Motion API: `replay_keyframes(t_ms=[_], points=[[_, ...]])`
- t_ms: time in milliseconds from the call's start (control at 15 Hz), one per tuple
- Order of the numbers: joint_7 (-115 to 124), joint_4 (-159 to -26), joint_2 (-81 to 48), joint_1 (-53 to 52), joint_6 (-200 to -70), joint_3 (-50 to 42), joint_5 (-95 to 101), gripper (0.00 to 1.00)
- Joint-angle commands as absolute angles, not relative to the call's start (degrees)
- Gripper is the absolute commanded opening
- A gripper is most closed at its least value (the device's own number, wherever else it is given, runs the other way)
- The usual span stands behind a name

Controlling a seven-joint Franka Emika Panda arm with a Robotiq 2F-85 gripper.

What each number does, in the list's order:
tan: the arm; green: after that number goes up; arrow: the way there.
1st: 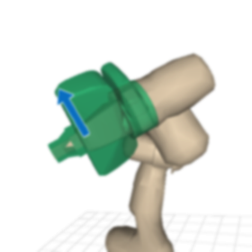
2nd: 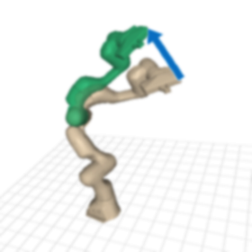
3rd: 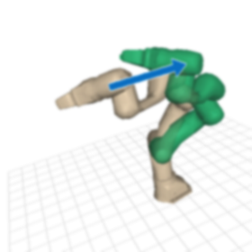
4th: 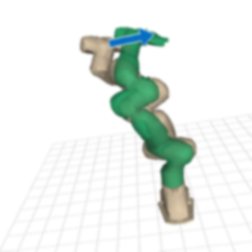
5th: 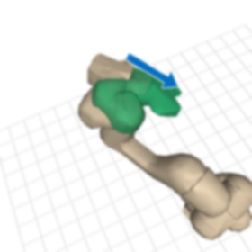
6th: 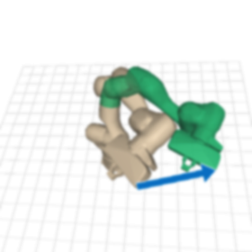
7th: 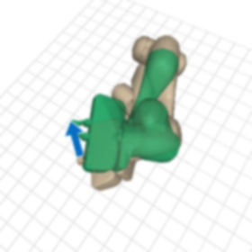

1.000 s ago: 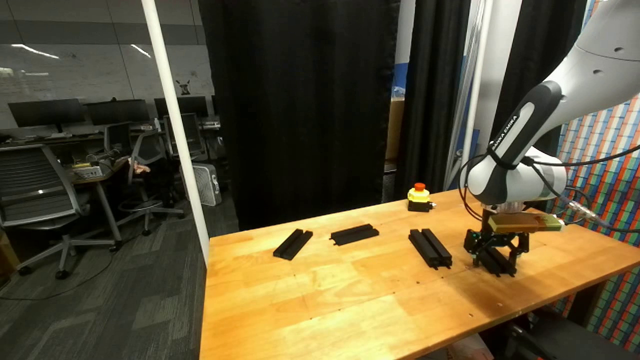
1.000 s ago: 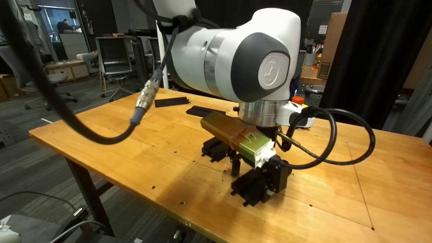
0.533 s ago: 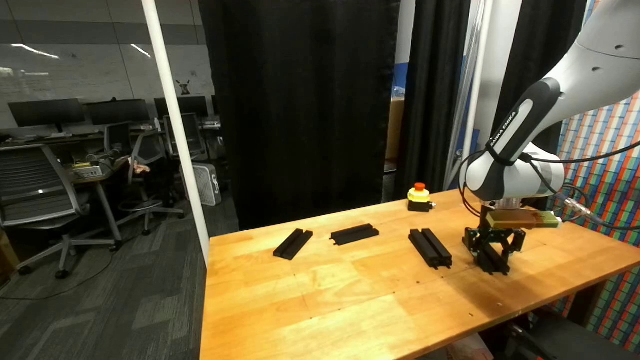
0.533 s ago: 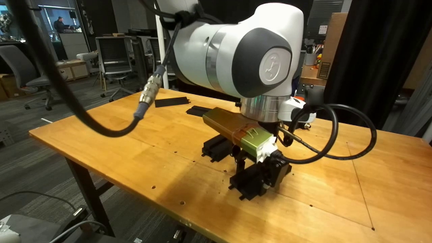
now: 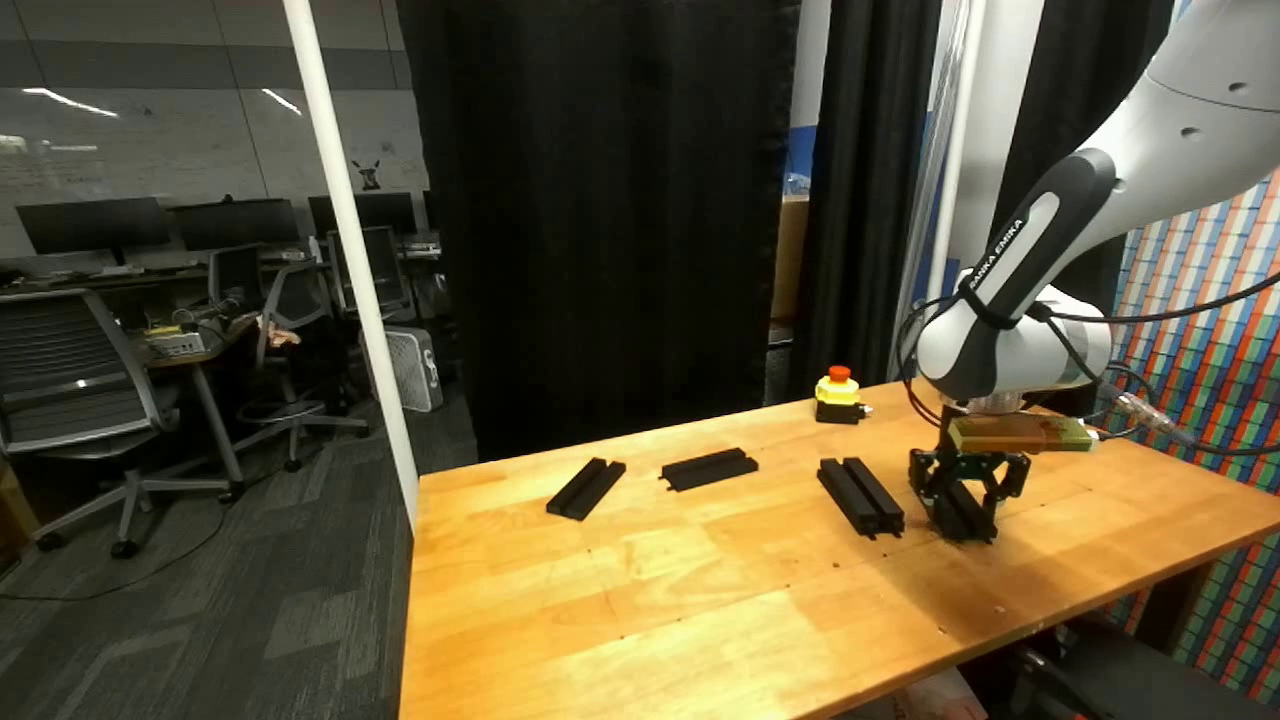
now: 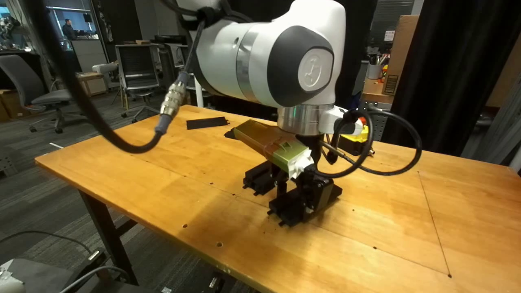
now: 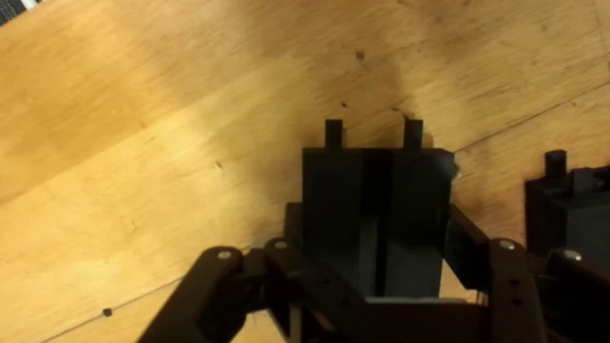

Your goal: Stack up the black objects on the table.

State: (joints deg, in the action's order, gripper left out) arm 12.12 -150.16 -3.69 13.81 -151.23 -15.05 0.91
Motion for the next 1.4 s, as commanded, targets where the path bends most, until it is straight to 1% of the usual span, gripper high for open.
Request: replay_keyframes(t_ms=[0,200,533,867,1333], points=[[19.99,-150.85,0.91,11.90,-150.83,-14.63,6.20,0.45],[23.68,-150.34,2.82,11.33,-150.08,-13.47,8.59,0.45],[19.77,-149.13,4.22,10.36,-149.77,-10.53,4.67,0.45],[16.23,-147.68,3.47,9.30,-149.64,-8.85,0.19,0.45],[10.66,-146.58,1.66,8.91,-148.91,-8.78,-5.17,0.45]])
